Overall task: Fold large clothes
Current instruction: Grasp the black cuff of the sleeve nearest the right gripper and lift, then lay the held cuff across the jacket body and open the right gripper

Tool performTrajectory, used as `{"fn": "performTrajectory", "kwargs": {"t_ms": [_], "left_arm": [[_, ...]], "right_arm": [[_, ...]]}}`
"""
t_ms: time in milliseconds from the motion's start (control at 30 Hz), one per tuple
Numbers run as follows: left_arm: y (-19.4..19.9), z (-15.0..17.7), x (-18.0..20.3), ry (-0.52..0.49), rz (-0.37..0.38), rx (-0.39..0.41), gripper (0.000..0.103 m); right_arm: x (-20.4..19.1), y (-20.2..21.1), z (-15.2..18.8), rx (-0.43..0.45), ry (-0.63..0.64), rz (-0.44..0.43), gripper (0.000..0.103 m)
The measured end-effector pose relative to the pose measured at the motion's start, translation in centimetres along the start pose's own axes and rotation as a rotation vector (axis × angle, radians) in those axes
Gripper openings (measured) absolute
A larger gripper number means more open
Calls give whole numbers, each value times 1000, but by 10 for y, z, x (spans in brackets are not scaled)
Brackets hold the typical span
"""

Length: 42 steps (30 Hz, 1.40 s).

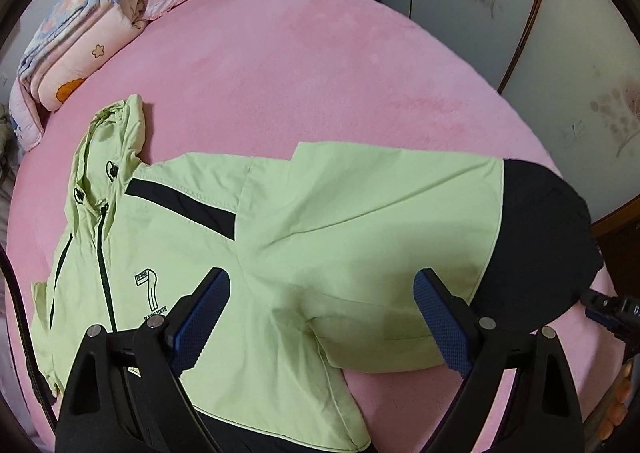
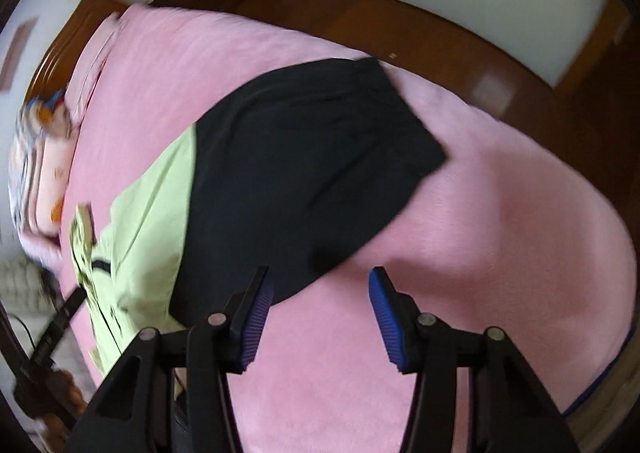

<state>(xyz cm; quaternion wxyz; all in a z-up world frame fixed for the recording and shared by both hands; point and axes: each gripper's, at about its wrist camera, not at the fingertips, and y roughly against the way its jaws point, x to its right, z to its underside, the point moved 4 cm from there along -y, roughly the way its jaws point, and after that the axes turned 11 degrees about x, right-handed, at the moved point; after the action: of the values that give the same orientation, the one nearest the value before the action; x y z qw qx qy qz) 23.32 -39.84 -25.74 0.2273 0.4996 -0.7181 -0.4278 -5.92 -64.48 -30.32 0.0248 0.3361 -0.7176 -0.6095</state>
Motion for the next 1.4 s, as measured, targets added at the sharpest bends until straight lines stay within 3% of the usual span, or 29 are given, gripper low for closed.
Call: {"fn": "performTrajectory", "kwargs": {"t_ms": [167,300,333,400,433,500,667,833,1000,1167,1267,1300,1333,1400], "left_arm": [[-7,3,4,15,20,-12,93],[-5,5,5,16,28,-15,93],[-4,5,5,19,36,-20,93],[-1,4,2,19,30,-28,93],[1,3,0,23,24,-28,93],[10,0,-7,43,19,-18,93],[39,-4,-36,106,-6,-2,93],[80,-11,-79,162,-52,39,93],[131,-8,-142,252,-111,135,93],[153,35,-220,395,-173,166,93],[138,73,-258,455,-189,115,93],[130,85,-267,467,-180,100,93],[122,97,-276,476,-169,88,93],[106,117,-285,487,-147,61,93]], "right_arm": [[17,-15,-9,26,-138,-68,50],[15,-28,-20,51,-153,-76,49],[13,-30,-22,53,-151,-73,46],[8,-34,-25,61,-131,-47,29],[7,-33,-25,65,-125,-39,17],[-3,-26,-27,96,-114,-59,8],[-55,14,-30,197,81,-95,6],[-152,66,-19,247,352,-251,6],[-269,103,29,269,665,-418,5],[-359,95,114,289,945,-506,6],[-380,60,161,278,1053,-472,14],[-385,42,180,270,1110,-429,20],[-386,24,196,240,1155,-385,33],[-384,-2,220,170,1189,-322,35]]}}
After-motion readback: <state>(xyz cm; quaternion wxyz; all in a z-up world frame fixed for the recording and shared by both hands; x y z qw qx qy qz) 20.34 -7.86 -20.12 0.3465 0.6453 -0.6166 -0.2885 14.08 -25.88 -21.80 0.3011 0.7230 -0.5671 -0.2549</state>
